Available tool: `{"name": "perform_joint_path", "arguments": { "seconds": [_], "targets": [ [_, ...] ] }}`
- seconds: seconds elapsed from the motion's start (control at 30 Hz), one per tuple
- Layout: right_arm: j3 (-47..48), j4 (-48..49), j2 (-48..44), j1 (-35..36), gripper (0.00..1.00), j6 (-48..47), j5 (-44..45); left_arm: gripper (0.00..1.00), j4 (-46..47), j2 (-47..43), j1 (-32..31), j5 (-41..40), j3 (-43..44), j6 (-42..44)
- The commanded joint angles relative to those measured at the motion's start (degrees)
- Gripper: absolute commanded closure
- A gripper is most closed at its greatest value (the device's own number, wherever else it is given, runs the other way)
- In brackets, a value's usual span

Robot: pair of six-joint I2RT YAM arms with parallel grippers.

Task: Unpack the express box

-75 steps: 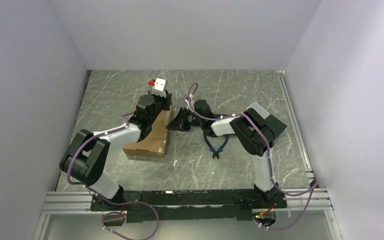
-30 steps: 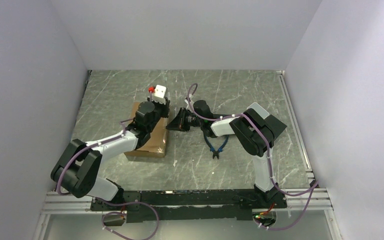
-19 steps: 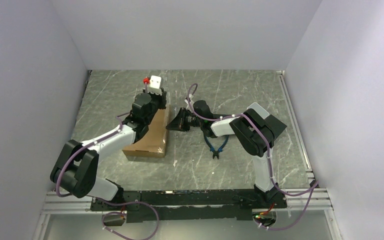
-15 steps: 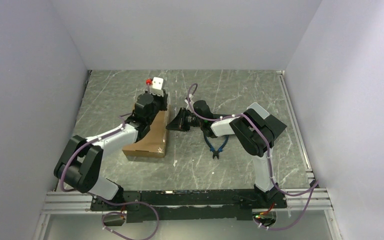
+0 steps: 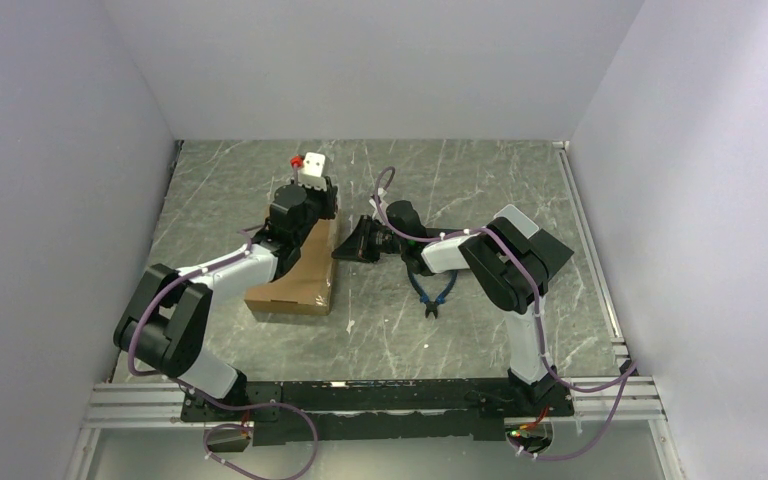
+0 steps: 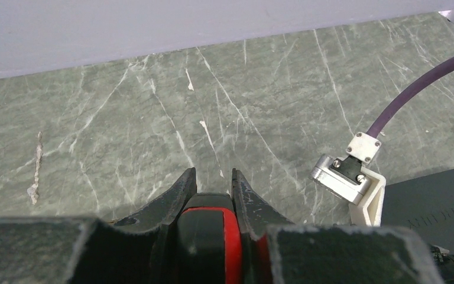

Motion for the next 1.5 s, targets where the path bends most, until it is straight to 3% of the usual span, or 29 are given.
{"name": "perform_joint_path", "arguments": {
  "seconds": [0.0,0.73,1.1,1.47],
  "targets": [
    [0.1,-2.1,0.2,0.4,0.89,-1.5,0.6,1.0,3.5,-1.4,0.1,0.8,3.0,-0.4],
    [-0.4,-1.7,0.0,0.4,0.89,-1.3,0.4,1.0,4.6,2.1,0.4,0.4,1.4,-0.5],
    [0.0,-2.5,-0.2,0.4,0.9,-0.6,1.5,1.0,-0.2,-2.4,-1.9,-3.0,-1.8,2.4],
    [0.1,-5.8,-2.1,0.4,0.91,-1.1,5.1,1.0,-9.7,-7.3,-3.1,-5.0,-2.7,-3.1]
  ]
}}
